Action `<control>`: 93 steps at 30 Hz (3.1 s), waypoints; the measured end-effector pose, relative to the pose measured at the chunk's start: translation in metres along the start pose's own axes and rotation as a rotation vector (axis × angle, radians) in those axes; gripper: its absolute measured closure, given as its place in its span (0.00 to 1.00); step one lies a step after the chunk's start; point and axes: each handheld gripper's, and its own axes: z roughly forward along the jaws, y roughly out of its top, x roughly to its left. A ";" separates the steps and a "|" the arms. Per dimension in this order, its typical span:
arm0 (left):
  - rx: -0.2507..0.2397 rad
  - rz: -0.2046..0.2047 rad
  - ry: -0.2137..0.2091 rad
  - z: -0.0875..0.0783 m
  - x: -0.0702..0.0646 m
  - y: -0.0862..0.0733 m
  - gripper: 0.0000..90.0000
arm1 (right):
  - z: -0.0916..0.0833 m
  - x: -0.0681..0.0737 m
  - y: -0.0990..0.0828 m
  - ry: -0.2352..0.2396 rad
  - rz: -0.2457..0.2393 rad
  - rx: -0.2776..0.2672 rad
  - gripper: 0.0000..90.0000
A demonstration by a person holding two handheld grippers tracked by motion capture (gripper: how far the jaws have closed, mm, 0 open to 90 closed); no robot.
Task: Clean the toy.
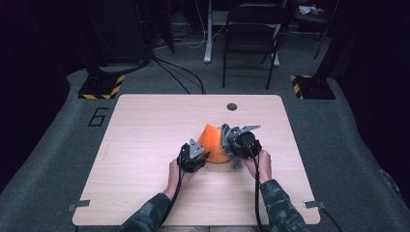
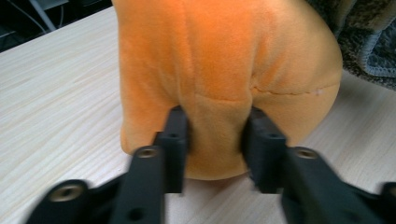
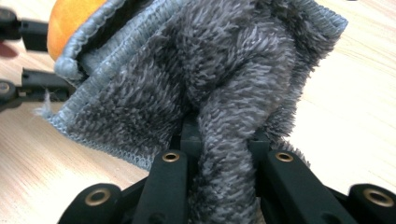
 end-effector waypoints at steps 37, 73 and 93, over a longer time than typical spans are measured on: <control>0.001 -0.122 -0.058 -0.003 0.009 0.001 0.83 | 0.032 -0.023 -0.025 -0.054 0.056 0.159 0.84; 0.006 0.005 0.038 0.005 -0.007 0.000 0.74 | 0.001 -0.006 0.002 -0.008 0.023 0.001 0.84; 0.011 -0.133 -0.010 -0.004 0.003 0.004 0.78 | 0.000 0.042 0.043 -0.012 -0.113 -0.047 0.84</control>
